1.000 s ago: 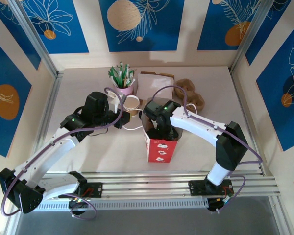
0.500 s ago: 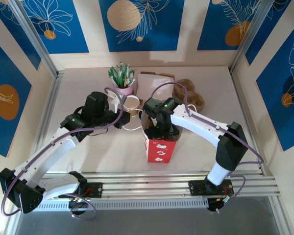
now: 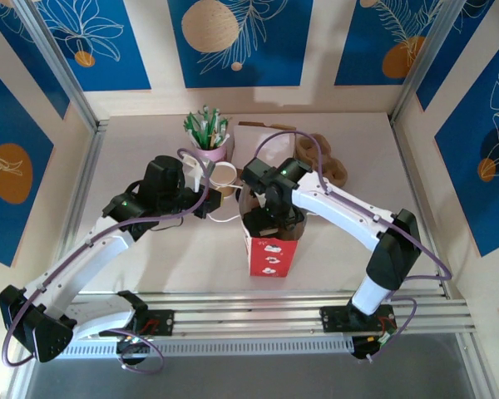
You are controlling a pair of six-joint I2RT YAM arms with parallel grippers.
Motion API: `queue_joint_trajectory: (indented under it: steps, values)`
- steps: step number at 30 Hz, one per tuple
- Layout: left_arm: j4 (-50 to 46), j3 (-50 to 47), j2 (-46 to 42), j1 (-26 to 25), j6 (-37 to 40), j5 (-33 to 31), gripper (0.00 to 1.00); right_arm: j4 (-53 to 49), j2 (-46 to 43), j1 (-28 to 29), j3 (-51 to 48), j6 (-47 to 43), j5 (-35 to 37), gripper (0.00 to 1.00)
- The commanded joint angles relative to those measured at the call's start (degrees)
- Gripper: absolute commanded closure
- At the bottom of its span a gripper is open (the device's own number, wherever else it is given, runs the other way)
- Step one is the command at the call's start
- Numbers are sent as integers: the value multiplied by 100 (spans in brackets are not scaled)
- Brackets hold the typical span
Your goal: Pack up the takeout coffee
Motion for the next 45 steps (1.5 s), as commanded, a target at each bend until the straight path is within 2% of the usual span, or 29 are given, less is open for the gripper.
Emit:
queue_joint_trajectory:
  steps: [1, 17, 27, 31, 36, 40, 42, 45]
  values:
    - [42, -3, 59, 69, 112, 137, 100, -313, -220, 55, 322, -79, 81, 1]
    - [44, -3, 96, 69, 111, 148, 100, -1021, -226, 134, 1657, -262, 390, 1]
    - [60, -12, 114, 70, 120, 183, 100, -1420, -274, 178, 3158, -474, 422, 1]
    - [56, -12, 75, 69, 143, 112, 100, -1408, -392, 196, 3650, -501, 322, 1]
    - [74, -21, 35, 68, 160, 17, 100, -1053, -754, 179, 3697, -510, 329, 1]
    - [114, -34, 13, 69, 147, 17, 84, -654, -1139, -22, 3394, -477, 367, 1]
    - [149, -47, -2, 69, 121, 21, 75, -408, -1371, -252, 3106, -437, 158, 1]
    - [178, -31, 0, 68, 94, 30, 68, -123, -1674, -617, 2593, -389, -210, 1]
